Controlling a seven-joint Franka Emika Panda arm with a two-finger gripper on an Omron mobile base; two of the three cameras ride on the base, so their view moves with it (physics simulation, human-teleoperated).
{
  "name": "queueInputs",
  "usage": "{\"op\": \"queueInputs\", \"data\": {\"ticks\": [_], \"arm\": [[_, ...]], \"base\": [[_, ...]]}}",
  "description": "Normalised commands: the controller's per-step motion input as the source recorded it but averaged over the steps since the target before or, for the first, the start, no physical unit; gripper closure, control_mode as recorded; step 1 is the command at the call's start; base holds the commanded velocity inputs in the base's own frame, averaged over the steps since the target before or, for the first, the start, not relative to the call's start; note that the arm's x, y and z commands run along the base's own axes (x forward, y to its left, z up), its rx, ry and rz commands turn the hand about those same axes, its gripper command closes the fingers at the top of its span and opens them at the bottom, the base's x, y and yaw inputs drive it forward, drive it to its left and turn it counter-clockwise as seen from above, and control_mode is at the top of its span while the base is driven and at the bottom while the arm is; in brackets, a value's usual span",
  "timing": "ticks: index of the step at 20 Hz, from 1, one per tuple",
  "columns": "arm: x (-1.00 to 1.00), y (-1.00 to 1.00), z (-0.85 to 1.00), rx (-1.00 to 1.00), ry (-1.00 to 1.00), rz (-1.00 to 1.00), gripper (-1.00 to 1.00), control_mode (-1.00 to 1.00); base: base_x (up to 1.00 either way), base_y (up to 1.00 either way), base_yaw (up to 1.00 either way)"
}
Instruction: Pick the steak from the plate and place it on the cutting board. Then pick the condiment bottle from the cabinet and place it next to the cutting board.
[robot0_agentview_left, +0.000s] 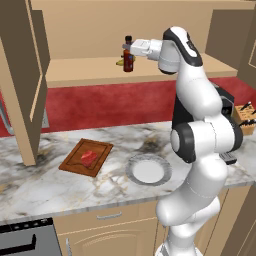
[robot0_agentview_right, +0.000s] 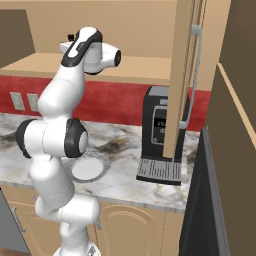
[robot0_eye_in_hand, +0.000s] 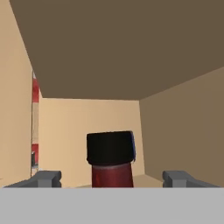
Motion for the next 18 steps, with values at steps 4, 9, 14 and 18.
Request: {"op": "queueInputs", "data": {"ticks": [4,9,14,18], "arm": [[0.00,0.00,0.00,0.00,0.00,0.00,1.00,-1.00],[0.00,0.00,0.00,0.00,0.01,0.00,1.00,-1.00],[0.00,0.01,0.00,0.00,0.01,0.00,1.00,-1.00],[-0.03,0.00,0.07,0.00,0.00,0.00,1.00,-1.00]], "base": [[0.00,0.00,0.00],[0.00,0.00,0.00],[0.00,0.00,0.00],[0.00,0.00,0.00]]}}
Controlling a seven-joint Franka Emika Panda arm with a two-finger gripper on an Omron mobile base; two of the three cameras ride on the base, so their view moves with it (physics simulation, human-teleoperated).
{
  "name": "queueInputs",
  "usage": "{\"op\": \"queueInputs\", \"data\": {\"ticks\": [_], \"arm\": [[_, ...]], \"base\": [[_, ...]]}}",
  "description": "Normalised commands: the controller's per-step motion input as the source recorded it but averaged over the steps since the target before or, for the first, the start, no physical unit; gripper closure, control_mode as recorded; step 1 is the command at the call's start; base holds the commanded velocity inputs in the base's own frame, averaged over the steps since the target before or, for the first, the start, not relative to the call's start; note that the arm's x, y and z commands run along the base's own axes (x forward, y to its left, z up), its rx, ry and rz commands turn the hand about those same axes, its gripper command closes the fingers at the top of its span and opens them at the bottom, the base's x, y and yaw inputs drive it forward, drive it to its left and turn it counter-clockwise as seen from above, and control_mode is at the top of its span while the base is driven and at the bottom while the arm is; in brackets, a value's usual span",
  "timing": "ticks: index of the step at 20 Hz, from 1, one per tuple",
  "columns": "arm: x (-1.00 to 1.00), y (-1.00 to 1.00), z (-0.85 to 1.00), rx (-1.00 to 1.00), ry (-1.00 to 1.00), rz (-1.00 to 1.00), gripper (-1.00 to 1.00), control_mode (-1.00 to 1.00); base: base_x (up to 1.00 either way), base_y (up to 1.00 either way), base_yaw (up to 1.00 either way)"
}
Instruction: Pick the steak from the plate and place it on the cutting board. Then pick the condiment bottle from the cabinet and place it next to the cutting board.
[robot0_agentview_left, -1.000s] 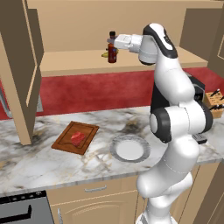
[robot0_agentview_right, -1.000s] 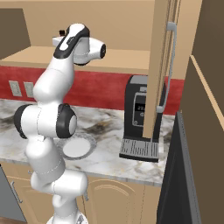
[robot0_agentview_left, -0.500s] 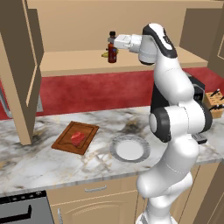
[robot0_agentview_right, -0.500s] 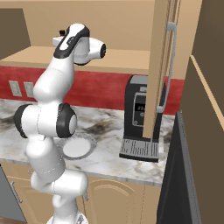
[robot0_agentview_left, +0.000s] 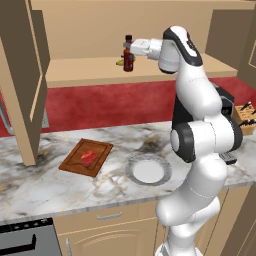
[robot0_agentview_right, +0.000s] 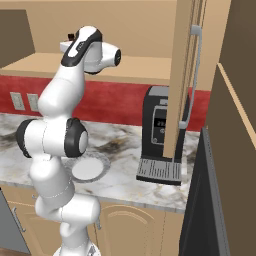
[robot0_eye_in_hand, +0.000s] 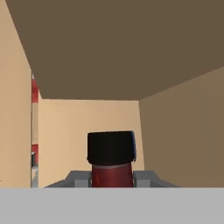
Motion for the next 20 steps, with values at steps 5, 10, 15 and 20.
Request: {"op": "queueInputs", "data": {"ticks": [5,10,15,20], "arm": [[-0.15,0.01,0.11,0.00,0.00,0.00,1.00,-1.00],[-0.25,0.07,0.02,-0.01,0.01,0.00,1.00,-1.00],[-0.28,0.07,0.00,-0.01,0.04,0.00,1.00,-1.00],[-0.33,0.02,0.00,-0.02,0.06,0.00,1.00,-1.00]], "base": [[0.00,0.00,0.00],[0.00,0.00,0.00],[0.00,0.00,0.00],[0.00,0.00,0.00]]}}
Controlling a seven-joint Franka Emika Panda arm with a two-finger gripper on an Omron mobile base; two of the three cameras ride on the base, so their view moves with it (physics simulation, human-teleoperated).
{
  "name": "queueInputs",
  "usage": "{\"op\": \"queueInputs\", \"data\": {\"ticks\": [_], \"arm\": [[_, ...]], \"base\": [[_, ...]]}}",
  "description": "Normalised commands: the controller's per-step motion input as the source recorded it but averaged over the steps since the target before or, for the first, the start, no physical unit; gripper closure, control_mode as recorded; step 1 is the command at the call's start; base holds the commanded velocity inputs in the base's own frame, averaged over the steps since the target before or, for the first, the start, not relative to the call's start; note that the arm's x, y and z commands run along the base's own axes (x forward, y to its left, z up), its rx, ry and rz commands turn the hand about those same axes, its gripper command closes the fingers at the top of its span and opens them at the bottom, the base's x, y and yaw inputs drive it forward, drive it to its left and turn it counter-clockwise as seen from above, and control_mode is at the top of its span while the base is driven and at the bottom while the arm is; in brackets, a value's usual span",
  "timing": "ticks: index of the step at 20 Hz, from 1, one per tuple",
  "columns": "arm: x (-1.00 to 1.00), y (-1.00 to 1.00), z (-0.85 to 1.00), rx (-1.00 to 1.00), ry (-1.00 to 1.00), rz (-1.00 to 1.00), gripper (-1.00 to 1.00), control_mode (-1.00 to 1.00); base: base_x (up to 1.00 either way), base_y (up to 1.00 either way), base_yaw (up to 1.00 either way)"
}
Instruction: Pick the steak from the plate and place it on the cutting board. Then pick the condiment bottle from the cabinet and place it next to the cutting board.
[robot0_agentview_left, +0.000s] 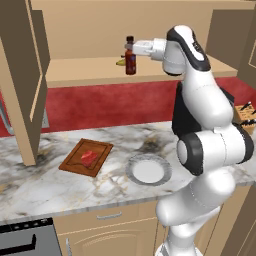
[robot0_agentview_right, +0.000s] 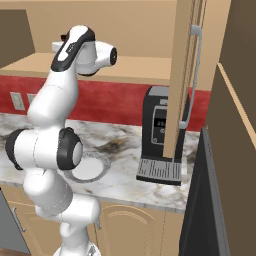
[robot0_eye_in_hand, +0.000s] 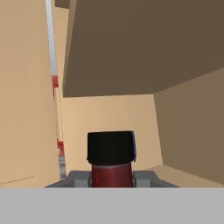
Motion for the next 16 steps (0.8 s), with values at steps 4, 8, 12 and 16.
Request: {"op": "queueInputs", "data": {"ticks": [4,8,12,16], "arm": [[-0.40,0.00,0.00,-0.01,0.04,0.00,1.00,-1.00],[-0.43,0.00,0.00,0.00,0.05,0.00,1.00,-1.00],[-0.49,0.00,0.00,0.00,0.08,0.00,1.00,-1.00],[-0.54,0.00,-0.02,0.00,0.10,0.00,1.00,-1.00]], "base": [[0.00,0.00,0.00],[0.00,0.00,0.00],[0.00,0.00,0.00],[0.00,0.00,0.00]]}}
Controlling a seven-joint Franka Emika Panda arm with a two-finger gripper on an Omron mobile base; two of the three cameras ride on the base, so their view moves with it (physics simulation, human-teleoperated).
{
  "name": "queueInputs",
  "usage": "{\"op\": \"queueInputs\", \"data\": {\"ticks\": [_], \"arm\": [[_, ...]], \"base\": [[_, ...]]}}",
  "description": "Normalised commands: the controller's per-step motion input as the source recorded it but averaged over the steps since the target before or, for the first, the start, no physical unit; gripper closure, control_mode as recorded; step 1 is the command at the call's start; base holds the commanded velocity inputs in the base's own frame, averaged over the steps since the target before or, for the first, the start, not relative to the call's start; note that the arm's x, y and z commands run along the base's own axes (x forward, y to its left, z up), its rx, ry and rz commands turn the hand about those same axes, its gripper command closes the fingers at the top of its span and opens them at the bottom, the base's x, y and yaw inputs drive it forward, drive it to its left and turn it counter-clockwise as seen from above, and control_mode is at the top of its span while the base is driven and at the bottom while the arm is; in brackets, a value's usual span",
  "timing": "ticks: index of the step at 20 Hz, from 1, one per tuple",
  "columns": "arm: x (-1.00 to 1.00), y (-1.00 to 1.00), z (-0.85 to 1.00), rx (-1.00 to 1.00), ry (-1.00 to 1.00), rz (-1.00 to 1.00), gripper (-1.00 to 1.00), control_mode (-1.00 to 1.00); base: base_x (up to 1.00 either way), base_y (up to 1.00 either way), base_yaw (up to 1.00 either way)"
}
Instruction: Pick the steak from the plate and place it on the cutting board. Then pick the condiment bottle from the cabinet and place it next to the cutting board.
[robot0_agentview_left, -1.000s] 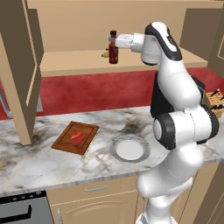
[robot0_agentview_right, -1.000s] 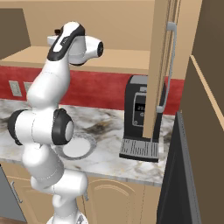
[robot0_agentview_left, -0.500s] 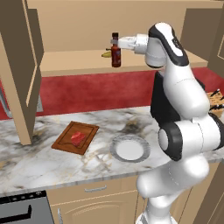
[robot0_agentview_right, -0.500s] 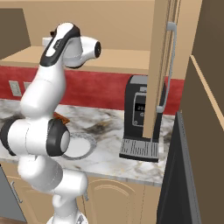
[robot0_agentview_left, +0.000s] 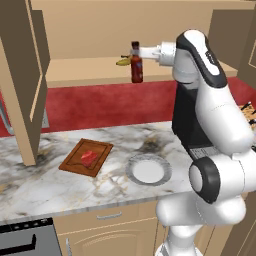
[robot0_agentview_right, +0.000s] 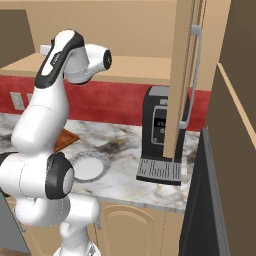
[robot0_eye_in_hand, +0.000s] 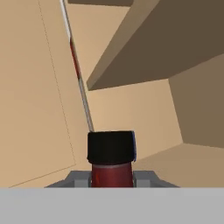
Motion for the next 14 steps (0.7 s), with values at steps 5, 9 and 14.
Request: {"op": "queueInputs", "data": {"ticks": [5,9,14], "arm": [[-0.53,0.00,-0.05,0.00,0.11,0.00,1.00,-1.00],[-0.56,0.00,-0.11,0.00,0.11,0.00,1.00,-1.00],[-0.58,0.00,-0.09,0.00,0.05,0.00,1.00,-1.00]], "base": [[0.00,0.00,0.00],[0.00,0.00,0.00],[0.00,0.00,0.00]]}}
